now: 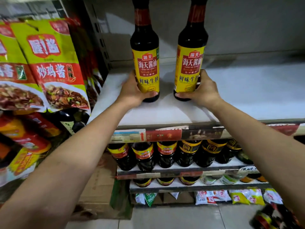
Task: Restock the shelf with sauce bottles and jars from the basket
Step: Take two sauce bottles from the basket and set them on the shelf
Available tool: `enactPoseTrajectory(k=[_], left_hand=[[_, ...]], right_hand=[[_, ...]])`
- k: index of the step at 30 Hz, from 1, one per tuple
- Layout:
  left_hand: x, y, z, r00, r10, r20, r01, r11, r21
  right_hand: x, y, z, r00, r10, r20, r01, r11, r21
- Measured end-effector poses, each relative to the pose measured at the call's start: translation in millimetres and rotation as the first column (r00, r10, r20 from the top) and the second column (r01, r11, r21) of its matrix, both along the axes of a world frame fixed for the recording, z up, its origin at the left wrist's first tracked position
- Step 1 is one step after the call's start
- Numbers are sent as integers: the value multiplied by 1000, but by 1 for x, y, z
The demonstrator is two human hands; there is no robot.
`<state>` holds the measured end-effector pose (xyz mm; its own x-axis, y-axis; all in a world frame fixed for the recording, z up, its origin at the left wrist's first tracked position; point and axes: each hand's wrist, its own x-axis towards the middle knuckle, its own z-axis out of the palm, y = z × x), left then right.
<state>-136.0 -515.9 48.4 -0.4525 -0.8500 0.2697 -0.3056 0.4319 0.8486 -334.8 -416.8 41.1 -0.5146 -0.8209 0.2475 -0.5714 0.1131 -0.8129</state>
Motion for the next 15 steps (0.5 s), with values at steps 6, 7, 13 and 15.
enactPoseTrajectory(k=[6, 7, 13, 15], left_hand=[[4, -40, -3, 1000, 28, 12, -28, 999, -17], [3, -47, -4, 999, 40, 9, -40, 999, -13], [2, -87, -6, 982, 189, -20, -188, 981, 38], [2, -97, -7, 972, 234, -26, -233, 972, 25]], right_hand=[[12, -57, 1, 1000, 29, -1, -29, 1000, -11], [11, -64, 0, 1000, 25, -5, -25, 1000, -4], [9, -108, 0, 997, 62, -40, -62, 998, -1], [7, -118, 0, 997, 76, -30, -77, 997, -7]])
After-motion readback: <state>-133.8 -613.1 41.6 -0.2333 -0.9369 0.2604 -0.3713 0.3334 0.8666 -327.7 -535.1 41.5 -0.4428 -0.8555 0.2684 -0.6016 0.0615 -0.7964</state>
